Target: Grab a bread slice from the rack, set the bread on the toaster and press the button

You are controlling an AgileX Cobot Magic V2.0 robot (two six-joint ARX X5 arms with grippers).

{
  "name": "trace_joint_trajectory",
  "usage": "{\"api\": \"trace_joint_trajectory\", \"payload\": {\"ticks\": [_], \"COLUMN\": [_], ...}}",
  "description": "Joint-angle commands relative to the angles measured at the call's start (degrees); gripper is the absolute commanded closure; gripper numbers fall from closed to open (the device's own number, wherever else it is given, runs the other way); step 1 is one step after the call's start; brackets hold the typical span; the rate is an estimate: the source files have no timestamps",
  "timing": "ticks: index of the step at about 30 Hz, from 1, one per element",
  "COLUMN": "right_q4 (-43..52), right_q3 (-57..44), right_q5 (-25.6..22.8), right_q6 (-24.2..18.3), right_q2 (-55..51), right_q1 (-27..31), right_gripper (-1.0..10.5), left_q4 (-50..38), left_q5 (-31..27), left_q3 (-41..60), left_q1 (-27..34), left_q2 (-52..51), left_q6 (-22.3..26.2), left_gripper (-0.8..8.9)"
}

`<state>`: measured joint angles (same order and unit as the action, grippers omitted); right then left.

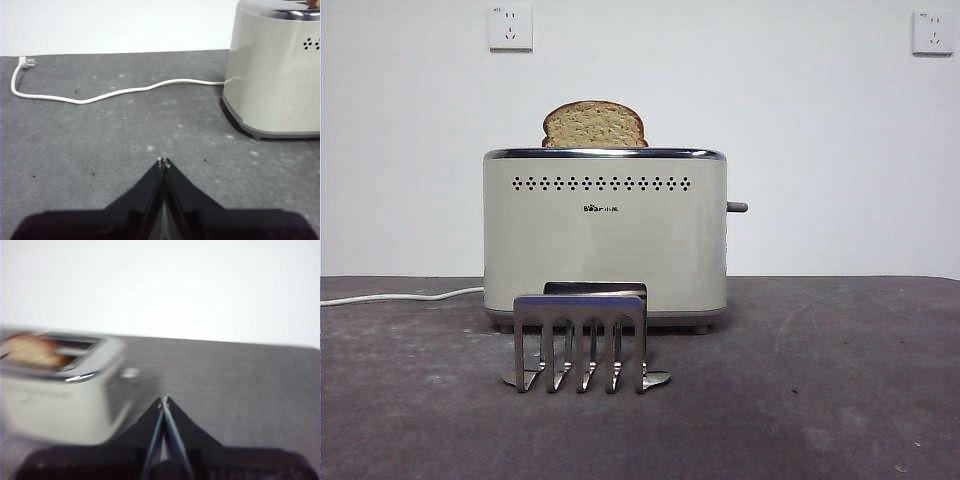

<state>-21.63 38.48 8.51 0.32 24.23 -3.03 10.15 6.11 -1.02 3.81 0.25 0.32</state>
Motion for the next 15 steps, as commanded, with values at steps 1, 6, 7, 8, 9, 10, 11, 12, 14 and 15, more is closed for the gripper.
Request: {"api": "trace_joint_trajectory", "payload": {"ticks": [1, 6, 7, 8, 9, 10, 11, 12, 14, 15], "right_q4": [4.0, 8.9, 10.0, 11.0, 11.8, 12.9, 13.9, 14.1, 14.2, 14.2], "right_q3": [-6.5, -16.9, -19.1, -21.3, -23.0, -25.1, -26.9, -28.3, -30.7, -31.7], "right_q5": [-6.2, -11.4, -12.5, -13.6, -14.3, -15.0, -14.9, -14.9, -14.9, -14.8], "right_q6": [7.8, 7.8, 7.8, 7.8, 7.8, 7.8, 7.8, 7.8, 7.8, 7.8], "right_q2": [-3.5, -9.9, -11.3, -12.7, -13.7, -14.9, -16.0, -16.9, -18.3, -18.7], "right_q1": [0.0, 0.0, 0.0, 0.0, 0.0, 0.0, 0.0, 0.0, 0.0, 0.0], "right_gripper": [9.5, 9.5, 9.5, 9.5, 9.5, 9.5, 9.5, 9.5, 9.5, 9.5], "left_q4": [-0.2, -0.2, -0.2, -0.2, -0.2, -0.2, -0.2, -0.2, -0.2, -0.2], "left_q5": [-0.1, -0.1, -0.1, 0.0, -0.1, -0.1, -0.1, 0.0, -0.1, -0.1], "left_q3": [0.9, 0.9, 0.9, 0.9, 0.9, 0.9, 0.9, 0.9, 0.9, 0.9], "left_q1": [0.2, 0.2, 0.2, 0.2, 0.2, 0.2, 0.2, 0.2, 0.2, 0.2], "left_q2": [-0.1, -0.1, -0.1, -0.1, -0.1, -0.1, -0.1, -0.1, -0.1, -0.1], "left_q6": [-0.6, -0.6, -0.6, -0.6, -0.6, -0.6, -0.6, -0.6, -0.6, -0.6], "left_gripper": [8.16, 8.16, 8.16, 8.16, 8.16, 8.16, 8.16, 8.16, 8.16, 8.16]}}
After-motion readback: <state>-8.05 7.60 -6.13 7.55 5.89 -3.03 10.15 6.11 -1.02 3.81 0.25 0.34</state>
